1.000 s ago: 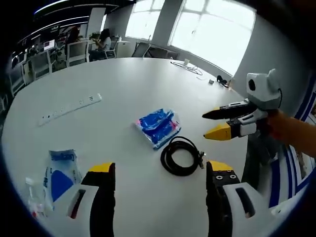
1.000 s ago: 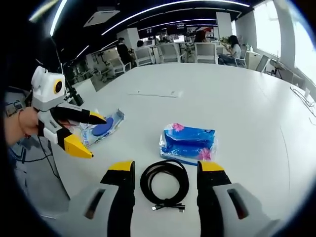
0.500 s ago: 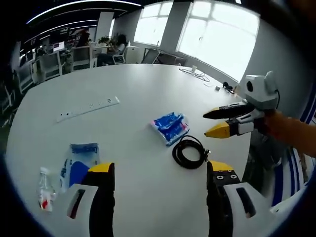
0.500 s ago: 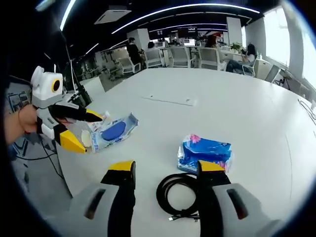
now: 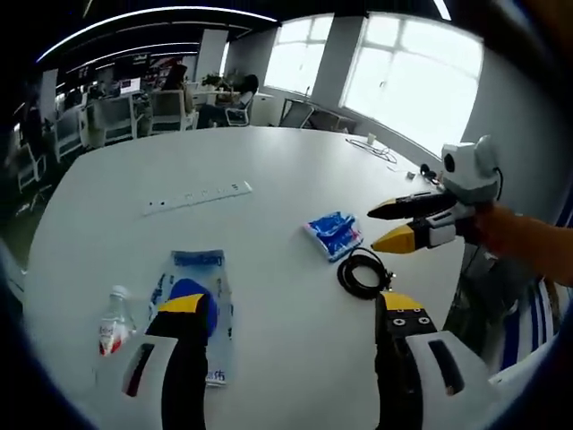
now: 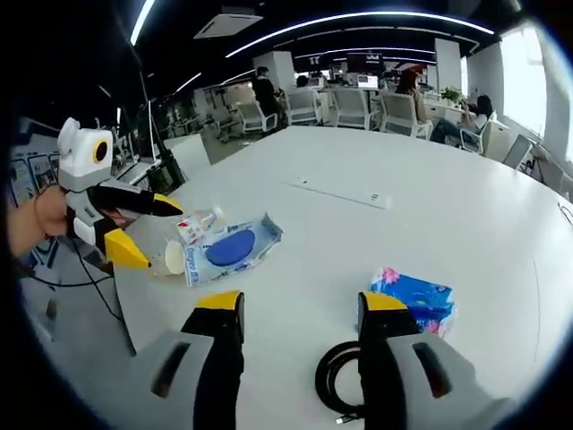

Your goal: Arrange the tabletop items into an orderly group along one side of the table until the central work area is clear of visible clutter.

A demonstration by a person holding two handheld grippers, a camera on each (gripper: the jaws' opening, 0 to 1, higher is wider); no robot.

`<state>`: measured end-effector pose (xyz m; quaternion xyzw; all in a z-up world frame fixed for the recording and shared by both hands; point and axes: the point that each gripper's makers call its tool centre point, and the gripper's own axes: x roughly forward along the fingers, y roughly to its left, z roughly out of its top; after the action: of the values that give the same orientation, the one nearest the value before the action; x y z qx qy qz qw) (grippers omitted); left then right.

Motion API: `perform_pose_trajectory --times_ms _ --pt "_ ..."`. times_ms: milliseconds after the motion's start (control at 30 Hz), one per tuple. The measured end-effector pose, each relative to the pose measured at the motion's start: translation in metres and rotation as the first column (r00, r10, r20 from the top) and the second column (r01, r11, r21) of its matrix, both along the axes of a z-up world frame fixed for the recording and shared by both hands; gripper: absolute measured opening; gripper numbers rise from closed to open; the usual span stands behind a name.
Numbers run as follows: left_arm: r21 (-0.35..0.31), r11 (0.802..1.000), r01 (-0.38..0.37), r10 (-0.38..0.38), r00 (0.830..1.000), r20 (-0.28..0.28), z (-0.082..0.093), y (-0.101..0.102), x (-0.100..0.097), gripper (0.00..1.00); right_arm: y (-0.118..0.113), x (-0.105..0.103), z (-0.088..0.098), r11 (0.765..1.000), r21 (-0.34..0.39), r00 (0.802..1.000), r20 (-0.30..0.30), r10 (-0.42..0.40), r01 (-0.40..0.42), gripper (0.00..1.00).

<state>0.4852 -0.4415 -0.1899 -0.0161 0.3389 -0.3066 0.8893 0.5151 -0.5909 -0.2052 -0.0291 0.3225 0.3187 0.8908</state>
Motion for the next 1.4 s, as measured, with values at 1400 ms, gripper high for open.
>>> perform_pose_trajectory --times_ms 1400 --pt "-0.035 0.951 -0.307 0.306 0.952 -0.027 -0.017 0.15 0.003 0.78 0.15 0.088 -0.068 0.947 -0.076 0.947 -0.097 0.306 -0.313 0.46"
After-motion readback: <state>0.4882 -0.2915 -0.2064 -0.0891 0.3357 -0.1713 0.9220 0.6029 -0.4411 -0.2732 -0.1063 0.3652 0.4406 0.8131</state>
